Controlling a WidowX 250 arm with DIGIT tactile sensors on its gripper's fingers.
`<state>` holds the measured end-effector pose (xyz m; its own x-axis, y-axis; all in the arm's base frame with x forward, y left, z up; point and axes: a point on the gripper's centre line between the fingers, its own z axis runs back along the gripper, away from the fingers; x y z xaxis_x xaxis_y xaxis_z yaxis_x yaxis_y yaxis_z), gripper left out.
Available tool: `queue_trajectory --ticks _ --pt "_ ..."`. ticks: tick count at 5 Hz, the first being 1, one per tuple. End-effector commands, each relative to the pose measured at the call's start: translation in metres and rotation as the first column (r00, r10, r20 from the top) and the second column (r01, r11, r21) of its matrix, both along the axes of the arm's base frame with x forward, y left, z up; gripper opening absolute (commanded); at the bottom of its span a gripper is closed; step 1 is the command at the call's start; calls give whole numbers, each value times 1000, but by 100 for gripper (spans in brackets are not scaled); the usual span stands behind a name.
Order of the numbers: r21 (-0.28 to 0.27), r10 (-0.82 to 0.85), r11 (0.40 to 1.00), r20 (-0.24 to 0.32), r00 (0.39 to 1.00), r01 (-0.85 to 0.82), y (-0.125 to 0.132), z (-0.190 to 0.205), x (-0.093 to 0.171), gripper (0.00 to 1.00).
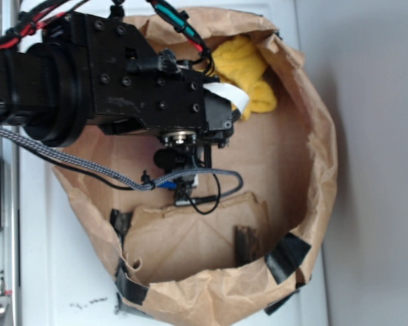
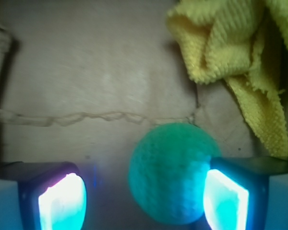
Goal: Grab the green ball.
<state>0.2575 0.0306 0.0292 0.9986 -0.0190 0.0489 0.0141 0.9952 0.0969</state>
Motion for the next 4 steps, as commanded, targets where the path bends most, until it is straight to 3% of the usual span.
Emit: queue_trajectory --ticks 1,3,4 --pt "14 69 998 -5 998 -69 14 -5 9 0" --pt "28 38 999 14 999 -39 19 -3 11 0" --pt "-21 30 999 65 997 -28 19 22 10 0"
